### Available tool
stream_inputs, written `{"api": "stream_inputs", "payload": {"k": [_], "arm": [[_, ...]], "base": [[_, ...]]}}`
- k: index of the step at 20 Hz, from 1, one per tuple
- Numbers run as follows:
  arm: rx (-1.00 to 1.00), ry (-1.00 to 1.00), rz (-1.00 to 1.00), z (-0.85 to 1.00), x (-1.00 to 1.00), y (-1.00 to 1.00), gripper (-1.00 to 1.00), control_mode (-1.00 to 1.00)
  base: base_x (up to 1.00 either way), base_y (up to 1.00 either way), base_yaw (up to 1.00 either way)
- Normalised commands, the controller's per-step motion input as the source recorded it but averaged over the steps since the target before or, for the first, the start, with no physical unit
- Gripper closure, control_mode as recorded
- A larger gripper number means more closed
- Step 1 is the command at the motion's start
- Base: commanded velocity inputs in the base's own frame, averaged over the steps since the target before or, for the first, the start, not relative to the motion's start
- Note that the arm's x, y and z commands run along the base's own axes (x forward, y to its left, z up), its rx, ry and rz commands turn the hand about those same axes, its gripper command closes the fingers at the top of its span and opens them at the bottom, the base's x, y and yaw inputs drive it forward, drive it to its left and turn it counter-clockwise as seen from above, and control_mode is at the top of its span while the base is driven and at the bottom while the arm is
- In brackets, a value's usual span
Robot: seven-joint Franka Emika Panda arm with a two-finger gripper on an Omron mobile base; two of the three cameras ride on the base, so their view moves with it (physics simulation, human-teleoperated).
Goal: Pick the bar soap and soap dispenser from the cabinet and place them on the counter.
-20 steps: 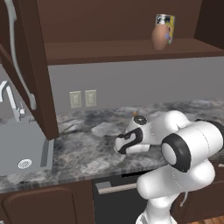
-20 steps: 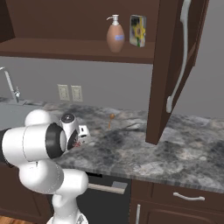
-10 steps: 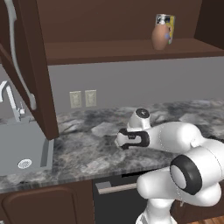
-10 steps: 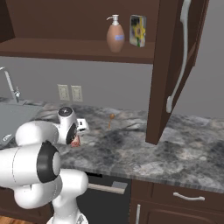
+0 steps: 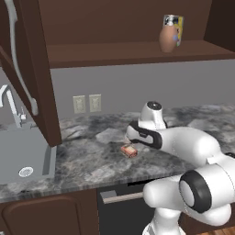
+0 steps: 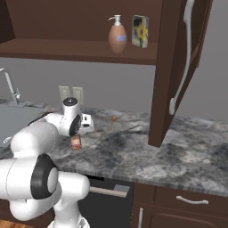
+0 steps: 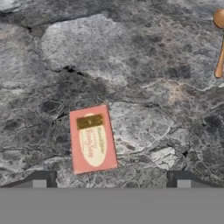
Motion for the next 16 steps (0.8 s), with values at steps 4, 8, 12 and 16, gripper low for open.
{"api": "stream_inputs", "payload": {"k": [4,8,12,16], "arm": [[0.08,0.0,0.0,0.51,-0.08,-0.17,-1.0,-1.0],[0.0,-0.04,0.0,0.36,-0.18,0.0,-1.0,-1.0],[0.0,-0.09,0.0,0.3,-0.34,0.0,-1.0,-1.0],[0.0,-0.02,0.0,0.39,-0.38,-0.03,-1.0,-1.0]], "base": [[0.0,0.0,0.0],[0.0,0.0,0.0],[0.0,0.0,0.0],[0.0,0.0,0.0]]}}
